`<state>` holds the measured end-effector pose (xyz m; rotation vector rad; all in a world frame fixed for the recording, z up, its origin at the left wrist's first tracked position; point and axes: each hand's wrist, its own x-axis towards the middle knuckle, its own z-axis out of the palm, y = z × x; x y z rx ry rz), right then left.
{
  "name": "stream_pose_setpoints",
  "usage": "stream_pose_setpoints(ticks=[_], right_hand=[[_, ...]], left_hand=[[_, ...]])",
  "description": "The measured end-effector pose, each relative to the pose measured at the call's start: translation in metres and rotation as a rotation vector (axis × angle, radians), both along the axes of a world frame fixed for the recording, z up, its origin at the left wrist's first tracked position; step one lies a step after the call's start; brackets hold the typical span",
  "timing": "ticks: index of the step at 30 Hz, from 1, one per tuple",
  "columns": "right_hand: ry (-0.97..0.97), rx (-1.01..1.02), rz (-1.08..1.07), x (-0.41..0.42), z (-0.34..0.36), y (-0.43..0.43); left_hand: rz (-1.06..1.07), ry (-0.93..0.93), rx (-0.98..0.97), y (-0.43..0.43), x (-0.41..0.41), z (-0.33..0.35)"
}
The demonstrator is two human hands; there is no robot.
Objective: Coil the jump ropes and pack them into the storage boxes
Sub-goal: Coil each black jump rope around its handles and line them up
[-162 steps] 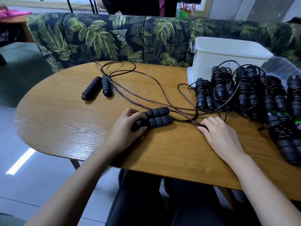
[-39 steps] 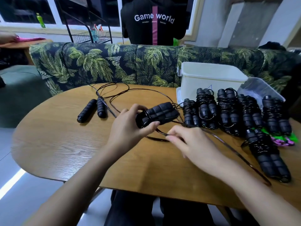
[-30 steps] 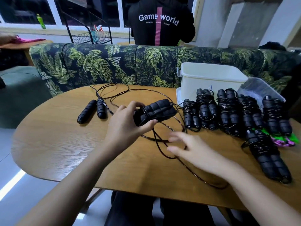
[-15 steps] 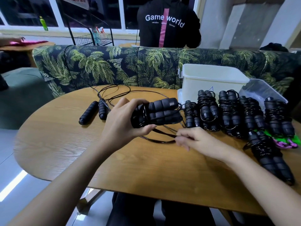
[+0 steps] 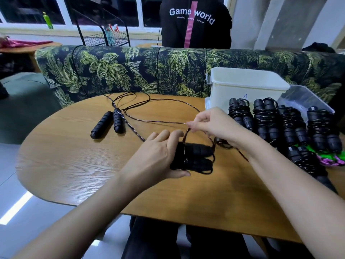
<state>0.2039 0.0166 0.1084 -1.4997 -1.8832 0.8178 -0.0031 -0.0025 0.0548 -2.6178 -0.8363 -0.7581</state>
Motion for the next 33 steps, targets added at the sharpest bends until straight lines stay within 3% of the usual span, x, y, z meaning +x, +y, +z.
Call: stream_pose_setpoints(ticks=[6,12,17,22,25,30,33], right_hand=[[-0.13,0.31,-0.128,-0.031,-0.02,-0.049],[-0.362,0.573,-0.195,-0.028,-0.053,-0.087],[-0.42,0.697,-0.172,-0.023,-0.08,-0.102],[-0.509,0.796,-0.207,-0.025,-0.097,-0.097],[-0.554,0.848,-0.202,-0.026,-0.099,-0.09],[-0.669,0.952,-0.192,-0.02,-0.099,-0.082],[-0.741,0.98,-0.178,-0.013,-0.108,-0.078]], left_hand=[[0.281,0.004,0.102,0.0,0.004,0.0],[0.392,-0.021,0.027,0.004,-0.003,-0.006],[0.383,-0.23,-0.108,0.015,-0.012,-0.007],[0.198,-0.488,-0.473,0.009,-0.007,-0.011],[0.183,-0.511,-0.588,0.002,-0.002,-0.009],[0.225,-0.49,-0.525,-0.005,0.006,-0.007],[0.225,-0.351,-0.359,-0.004,0.009,-0.008]])
